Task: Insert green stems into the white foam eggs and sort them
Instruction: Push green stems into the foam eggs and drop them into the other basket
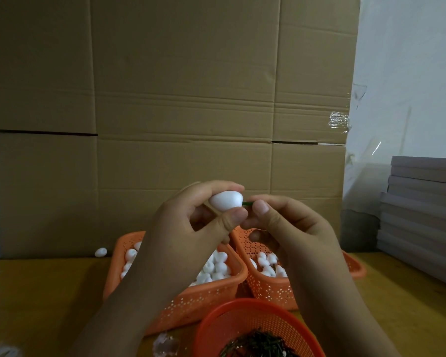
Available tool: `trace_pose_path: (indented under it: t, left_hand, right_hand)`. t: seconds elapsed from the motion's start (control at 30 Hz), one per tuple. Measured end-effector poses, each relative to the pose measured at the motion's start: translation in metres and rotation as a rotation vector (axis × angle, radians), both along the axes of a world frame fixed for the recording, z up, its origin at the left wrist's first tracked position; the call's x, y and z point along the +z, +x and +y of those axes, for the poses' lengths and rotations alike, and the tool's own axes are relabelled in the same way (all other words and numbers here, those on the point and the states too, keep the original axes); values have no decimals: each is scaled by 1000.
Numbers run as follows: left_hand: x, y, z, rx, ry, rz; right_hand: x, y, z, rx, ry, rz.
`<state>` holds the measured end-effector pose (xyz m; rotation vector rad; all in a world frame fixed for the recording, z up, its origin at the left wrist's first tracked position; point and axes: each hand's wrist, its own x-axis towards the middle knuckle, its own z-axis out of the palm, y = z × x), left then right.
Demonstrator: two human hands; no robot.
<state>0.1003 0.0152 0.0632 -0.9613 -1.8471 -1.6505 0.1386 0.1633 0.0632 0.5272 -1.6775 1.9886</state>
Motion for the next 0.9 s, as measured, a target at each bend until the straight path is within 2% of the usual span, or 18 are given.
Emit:
trace_pose_path:
  t: [0.33,0.73,0.9]
  left_hand:
    - [-1,-1,0,-48,17,-10]
    - [-1,0,5,41,47,75]
    - [0,0,4,46,53,50]
  right_hand:
    - [-1,-1,1,-19,3,-9]
    - [1,0,2,17,20,-3]
    - [-3,-2,-5,12,11,0]
